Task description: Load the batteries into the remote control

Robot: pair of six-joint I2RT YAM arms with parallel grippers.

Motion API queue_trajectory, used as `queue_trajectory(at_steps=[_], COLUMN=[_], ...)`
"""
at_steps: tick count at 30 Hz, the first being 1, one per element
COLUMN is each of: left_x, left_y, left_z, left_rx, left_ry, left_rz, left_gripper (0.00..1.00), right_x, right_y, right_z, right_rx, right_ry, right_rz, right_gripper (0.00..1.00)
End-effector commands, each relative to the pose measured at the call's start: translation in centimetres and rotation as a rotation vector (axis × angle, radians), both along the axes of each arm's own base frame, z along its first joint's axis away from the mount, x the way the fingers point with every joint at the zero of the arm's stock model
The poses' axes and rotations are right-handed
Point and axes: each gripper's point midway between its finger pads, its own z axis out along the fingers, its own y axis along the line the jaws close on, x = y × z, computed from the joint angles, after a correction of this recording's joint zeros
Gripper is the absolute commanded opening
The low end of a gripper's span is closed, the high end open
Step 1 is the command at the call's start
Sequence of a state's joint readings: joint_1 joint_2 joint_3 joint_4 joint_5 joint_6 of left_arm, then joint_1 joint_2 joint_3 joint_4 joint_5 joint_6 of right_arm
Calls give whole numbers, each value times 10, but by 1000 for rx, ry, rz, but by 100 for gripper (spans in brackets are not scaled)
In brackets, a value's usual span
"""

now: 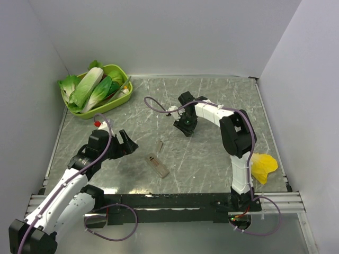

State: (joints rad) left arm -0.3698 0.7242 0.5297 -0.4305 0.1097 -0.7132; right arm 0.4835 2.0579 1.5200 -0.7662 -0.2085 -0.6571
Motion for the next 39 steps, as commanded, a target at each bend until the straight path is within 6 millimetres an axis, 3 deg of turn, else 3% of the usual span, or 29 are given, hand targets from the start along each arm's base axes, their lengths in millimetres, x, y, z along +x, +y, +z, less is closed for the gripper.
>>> queue_trajectory(at_steps=[1, 7, 16, 27, 32, 37, 39], left_x=[10, 11, 9, 7, 6, 5, 5], left_y=[-5, -8, -10, -10, -11, -12, -13], left_z=[25, 23, 19, 18, 16, 14, 12], left_rx=[-15, -21, -25, -24, -30, -37, -43], left_ry=[-78, -70, -60, -55, -52, -45, -46], left_rz=[-27, -38, -50, -55, -56, -58, -63], left_gripper=[94, 94, 94, 94, 94, 94, 94], right_x=[3, -5, -9, -17, -24, -27, -28], right_y=[-6, -11, -24, -37, -41, -37, -33], right_z=[1, -4, 0, -5, -10, -4, 3], right_rx=[-13, -14, 14, -5, -15, 15, 47], right_ry=[12, 40, 57, 65, 81, 84, 80], right_rz=[12, -4, -57, -88, -99, -116, -120], right_gripper=[43, 40, 56, 52, 44, 10, 3])
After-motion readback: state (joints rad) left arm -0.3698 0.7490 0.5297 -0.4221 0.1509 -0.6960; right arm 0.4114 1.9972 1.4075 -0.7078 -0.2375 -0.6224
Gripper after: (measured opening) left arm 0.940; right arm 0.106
